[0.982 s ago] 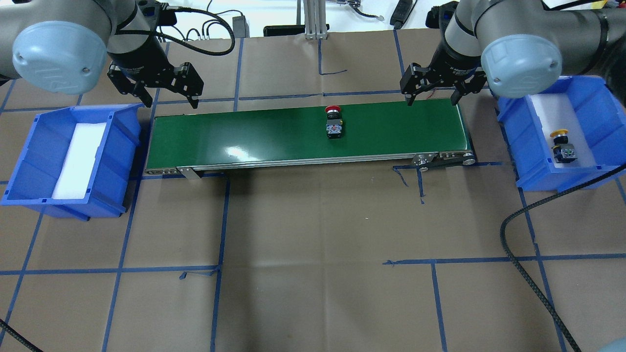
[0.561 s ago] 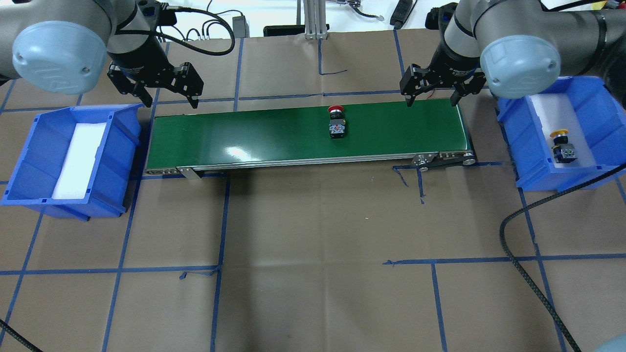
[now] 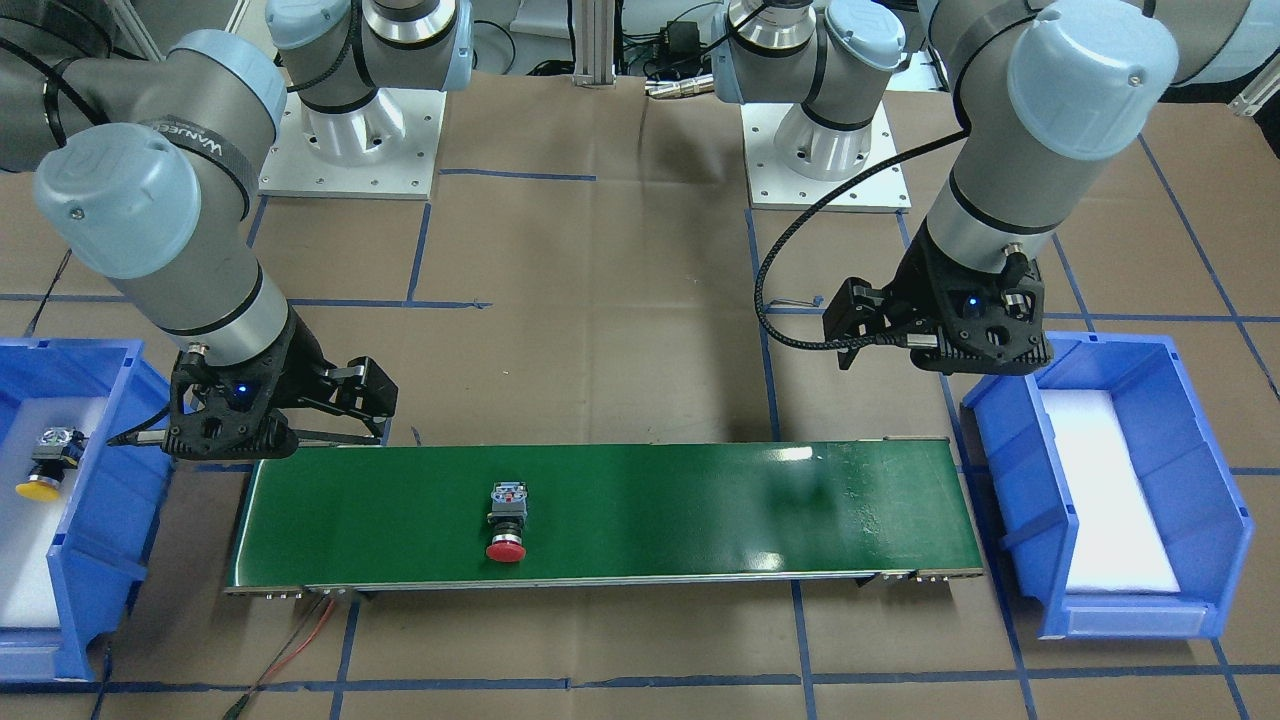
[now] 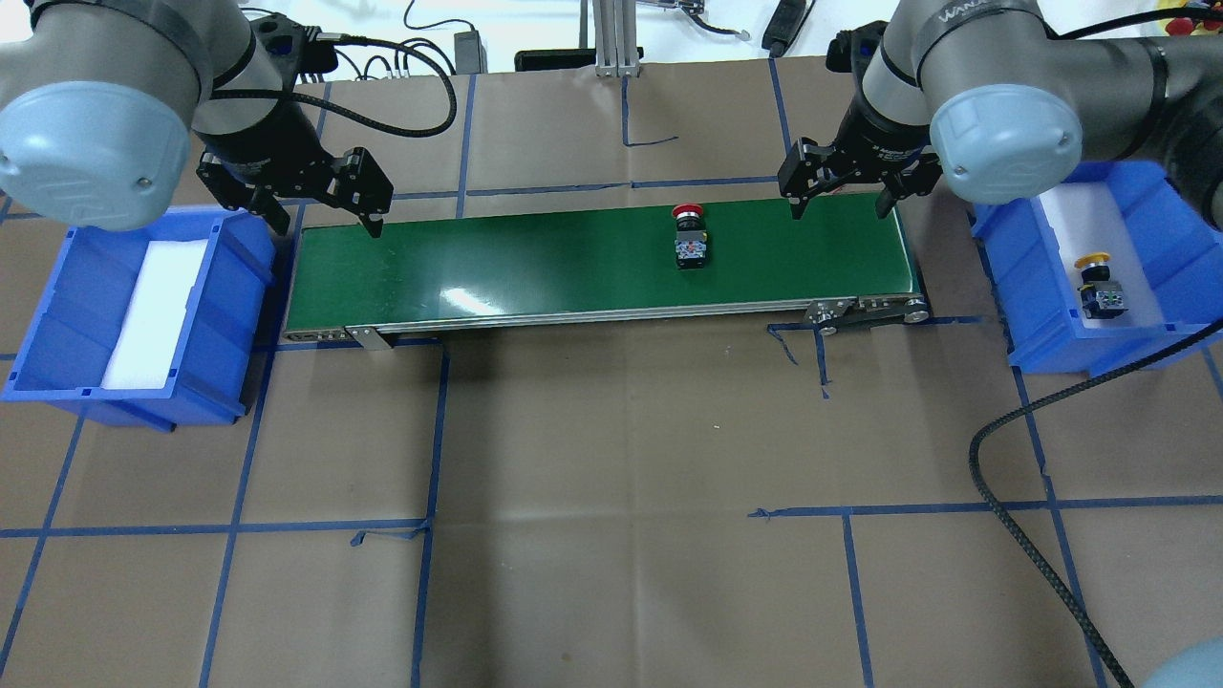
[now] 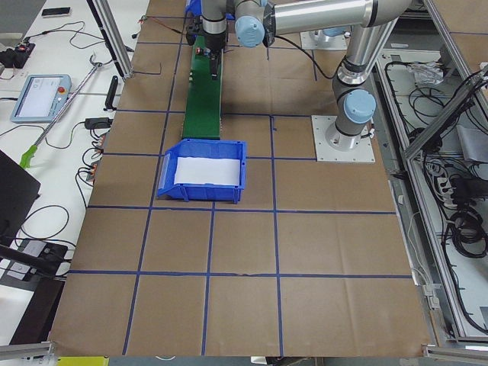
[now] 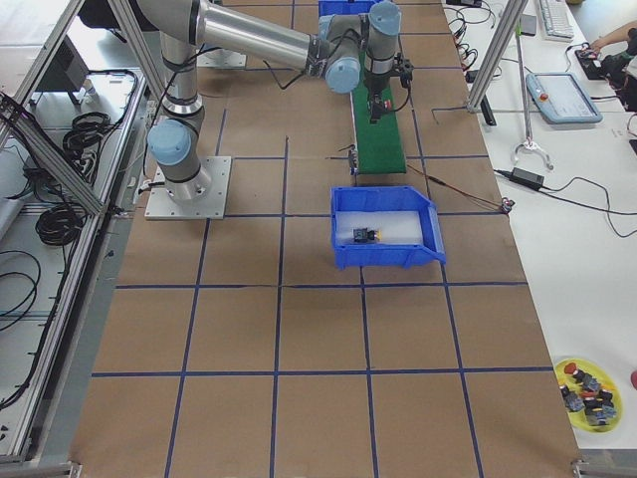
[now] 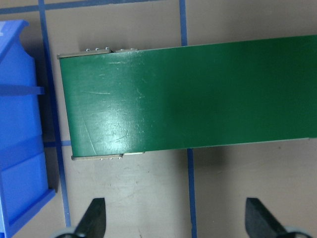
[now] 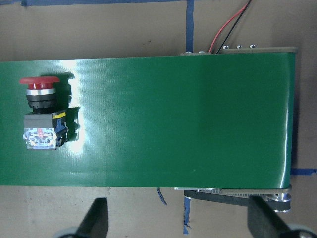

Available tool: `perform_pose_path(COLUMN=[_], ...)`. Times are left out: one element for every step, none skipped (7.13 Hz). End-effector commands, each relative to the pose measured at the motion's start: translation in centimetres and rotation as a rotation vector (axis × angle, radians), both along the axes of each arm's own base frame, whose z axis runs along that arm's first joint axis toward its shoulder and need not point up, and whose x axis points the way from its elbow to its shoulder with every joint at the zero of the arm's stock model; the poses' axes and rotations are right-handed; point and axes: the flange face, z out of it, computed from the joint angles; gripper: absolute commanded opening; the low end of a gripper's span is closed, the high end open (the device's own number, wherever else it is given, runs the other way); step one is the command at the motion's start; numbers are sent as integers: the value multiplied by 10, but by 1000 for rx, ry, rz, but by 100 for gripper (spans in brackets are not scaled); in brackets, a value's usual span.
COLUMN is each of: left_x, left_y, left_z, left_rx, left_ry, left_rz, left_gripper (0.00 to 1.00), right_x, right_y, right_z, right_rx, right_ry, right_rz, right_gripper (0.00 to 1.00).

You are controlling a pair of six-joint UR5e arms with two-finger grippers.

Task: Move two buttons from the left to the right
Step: 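Lower the right gripper onto the red button and grasp it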

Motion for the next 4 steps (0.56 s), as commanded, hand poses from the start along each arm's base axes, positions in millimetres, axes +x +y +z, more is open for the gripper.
perform_pose_path(left_x=[-1,0,0,-1], left_y=[10,8,9,8], left_z=[1,5,4,6], left_rx=[-5,-13,-12,-16], left_ry=[1,1,1,3], left_rz=[-2,0,0,0], left_gripper=[99,99,99,100], right_x=[1,1,2,13], right_y=[-1,-1,-5,-12], right_z=[-2,-3,-11,-24], right_rx=[2,4,10,-5], right_ry=[0,-1,-1,1], right_rz=[2,0,2,17], right_gripper=[100,100,100,100])
